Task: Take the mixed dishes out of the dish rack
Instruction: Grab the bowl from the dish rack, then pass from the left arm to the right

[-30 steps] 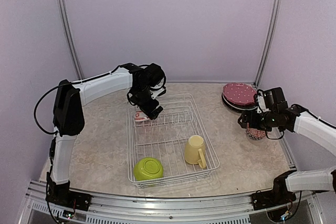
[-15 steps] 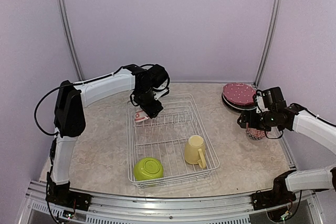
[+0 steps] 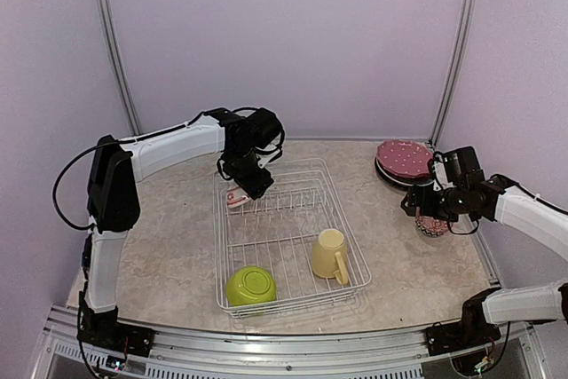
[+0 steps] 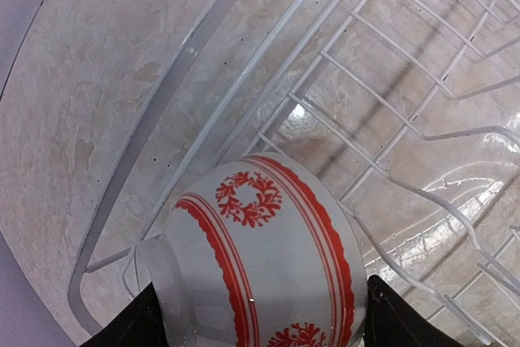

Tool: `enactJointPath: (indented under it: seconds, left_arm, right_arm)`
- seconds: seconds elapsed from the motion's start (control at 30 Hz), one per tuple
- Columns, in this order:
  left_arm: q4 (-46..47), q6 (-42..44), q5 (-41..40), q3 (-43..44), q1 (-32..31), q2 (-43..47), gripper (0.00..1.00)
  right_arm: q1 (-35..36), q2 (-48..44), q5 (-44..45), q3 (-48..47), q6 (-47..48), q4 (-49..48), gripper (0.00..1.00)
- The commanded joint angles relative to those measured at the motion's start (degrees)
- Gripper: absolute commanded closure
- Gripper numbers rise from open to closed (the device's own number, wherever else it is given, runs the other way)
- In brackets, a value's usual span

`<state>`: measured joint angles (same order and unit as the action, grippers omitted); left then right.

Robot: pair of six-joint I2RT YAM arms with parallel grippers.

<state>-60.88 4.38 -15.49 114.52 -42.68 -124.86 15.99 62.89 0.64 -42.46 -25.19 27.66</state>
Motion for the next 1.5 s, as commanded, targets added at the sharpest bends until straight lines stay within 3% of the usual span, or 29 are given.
enactJointPath:
  seconds: [0.0, 0.4, 0.7, 1.13, 1.47]
  left_arm:
    - [0.0, -1.8, -3.6, -0.5, 0.6, 5.2, 0.42]
    - [-0.3, -5.8, 3.7, -0.3, 0.5, 11.3, 0.45]
    - [1.5, -11.2, 18.5, -0.5, 2.6, 17.1, 0.45]
    - [10.8, -21.9, 49.6, -5.5, 10.3, 21.1, 0.46]
    - [18.4, -28.6, 63.9, -9.0, 12.2, 20.0, 0.46]
  right_arm:
    - [0.4, -1.3, -0.4, -1.9, -1.2, 1.0, 0.03]
    - [0.7, -1.9, -3.7, -3.0, -4.1, -1.7, 0.03]
    - [6.3, -0.1, -5.4, -5.5, -7.5, -9.5, 0.03]
    - [20.7, 14.8, -8.2, -13.3, -11.0, -27.4, 0.03]
    - [25.7, 31.4, -12.1, -21.0, -14.9, -38.2, 0.06]
